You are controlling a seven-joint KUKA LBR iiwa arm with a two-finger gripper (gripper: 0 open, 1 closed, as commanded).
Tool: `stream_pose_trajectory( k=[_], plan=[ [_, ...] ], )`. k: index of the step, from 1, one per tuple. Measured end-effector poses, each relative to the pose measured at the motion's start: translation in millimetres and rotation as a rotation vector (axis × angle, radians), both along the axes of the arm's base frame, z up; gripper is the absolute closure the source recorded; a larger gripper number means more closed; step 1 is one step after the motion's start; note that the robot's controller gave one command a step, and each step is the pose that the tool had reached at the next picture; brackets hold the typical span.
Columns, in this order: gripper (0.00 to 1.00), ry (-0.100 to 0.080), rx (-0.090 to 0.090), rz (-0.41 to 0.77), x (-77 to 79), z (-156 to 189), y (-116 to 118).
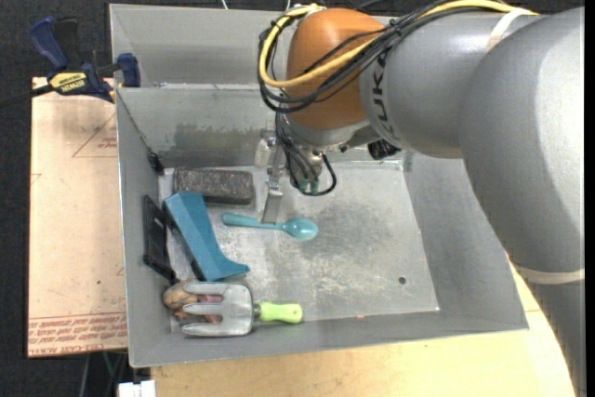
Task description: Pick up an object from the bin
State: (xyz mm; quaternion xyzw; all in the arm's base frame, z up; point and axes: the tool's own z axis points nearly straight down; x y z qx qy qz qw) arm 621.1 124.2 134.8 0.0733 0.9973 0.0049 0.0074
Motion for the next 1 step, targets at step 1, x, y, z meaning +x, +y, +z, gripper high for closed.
stream_pose_trajectory(
  k=[1],
  plan=[
    [0.0, 0.0, 0.001, 0.017, 14.6, 16.1, 30.6]
  ],
)
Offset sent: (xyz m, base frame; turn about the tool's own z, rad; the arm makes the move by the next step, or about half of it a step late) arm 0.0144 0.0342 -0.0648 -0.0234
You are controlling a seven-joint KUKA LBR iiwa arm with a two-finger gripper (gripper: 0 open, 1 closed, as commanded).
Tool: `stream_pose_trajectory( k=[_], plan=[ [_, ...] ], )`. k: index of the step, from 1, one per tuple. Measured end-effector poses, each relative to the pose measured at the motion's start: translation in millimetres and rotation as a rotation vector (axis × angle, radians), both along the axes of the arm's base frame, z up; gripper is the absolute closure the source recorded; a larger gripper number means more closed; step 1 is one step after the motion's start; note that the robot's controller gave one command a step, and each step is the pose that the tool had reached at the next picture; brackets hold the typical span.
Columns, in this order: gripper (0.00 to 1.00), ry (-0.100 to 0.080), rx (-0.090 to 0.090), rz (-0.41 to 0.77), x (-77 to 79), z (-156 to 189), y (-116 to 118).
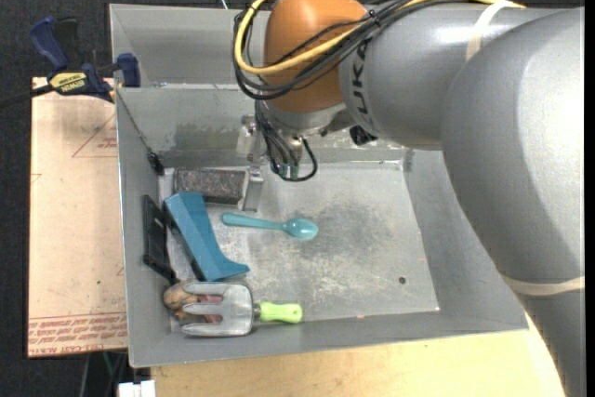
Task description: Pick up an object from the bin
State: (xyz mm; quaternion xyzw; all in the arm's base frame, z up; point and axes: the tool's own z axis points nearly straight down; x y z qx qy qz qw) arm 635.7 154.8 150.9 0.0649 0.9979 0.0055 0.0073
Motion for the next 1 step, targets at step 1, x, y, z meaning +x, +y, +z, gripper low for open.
stream_pose_trajectory(
  k=[1],
  plan=[
    [0.0, -0.007, 0.001, -0.011, 1.1, -64.0, 4.9]
  ],
)
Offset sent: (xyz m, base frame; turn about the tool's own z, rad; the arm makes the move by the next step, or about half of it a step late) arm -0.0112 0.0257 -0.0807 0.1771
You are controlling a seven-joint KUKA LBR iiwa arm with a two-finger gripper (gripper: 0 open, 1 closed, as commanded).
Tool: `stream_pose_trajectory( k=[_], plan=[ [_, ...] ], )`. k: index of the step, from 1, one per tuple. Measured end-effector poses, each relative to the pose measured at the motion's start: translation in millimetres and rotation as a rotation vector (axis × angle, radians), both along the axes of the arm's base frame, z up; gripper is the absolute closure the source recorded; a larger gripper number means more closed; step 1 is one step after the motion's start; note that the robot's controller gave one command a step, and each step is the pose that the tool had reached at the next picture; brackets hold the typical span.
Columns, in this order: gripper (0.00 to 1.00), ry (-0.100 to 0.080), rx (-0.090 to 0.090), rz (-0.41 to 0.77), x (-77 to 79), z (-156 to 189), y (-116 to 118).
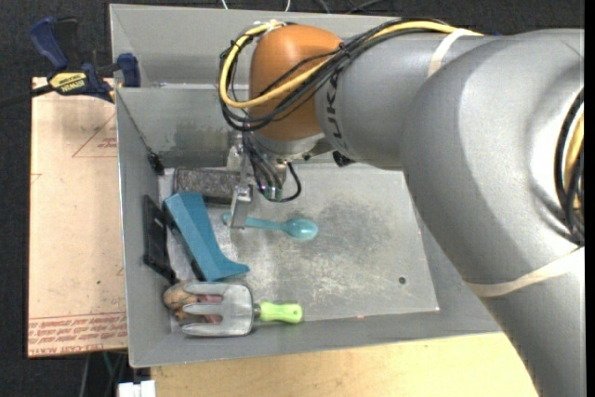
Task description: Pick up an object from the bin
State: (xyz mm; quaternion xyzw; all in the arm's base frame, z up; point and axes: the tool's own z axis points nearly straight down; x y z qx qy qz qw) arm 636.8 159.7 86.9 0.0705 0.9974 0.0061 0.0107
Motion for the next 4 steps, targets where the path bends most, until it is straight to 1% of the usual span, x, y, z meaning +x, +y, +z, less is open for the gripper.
stream_pose_trajectory(
  k=[1, 2, 3, 4],
  plan=[
    [1.0, -0.009, 0.008, -0.166, -10.6, -16, 20],
    [1.0, -0.009, 0.008, -0.166, -10.6, -16, 20],
    [1.0, -0.002, 0.007, -0.155, -14.1, 35, 19],
    [1.0, -0.005, 0.008, -0.224, 0.9, 112, 54]
  ],
)
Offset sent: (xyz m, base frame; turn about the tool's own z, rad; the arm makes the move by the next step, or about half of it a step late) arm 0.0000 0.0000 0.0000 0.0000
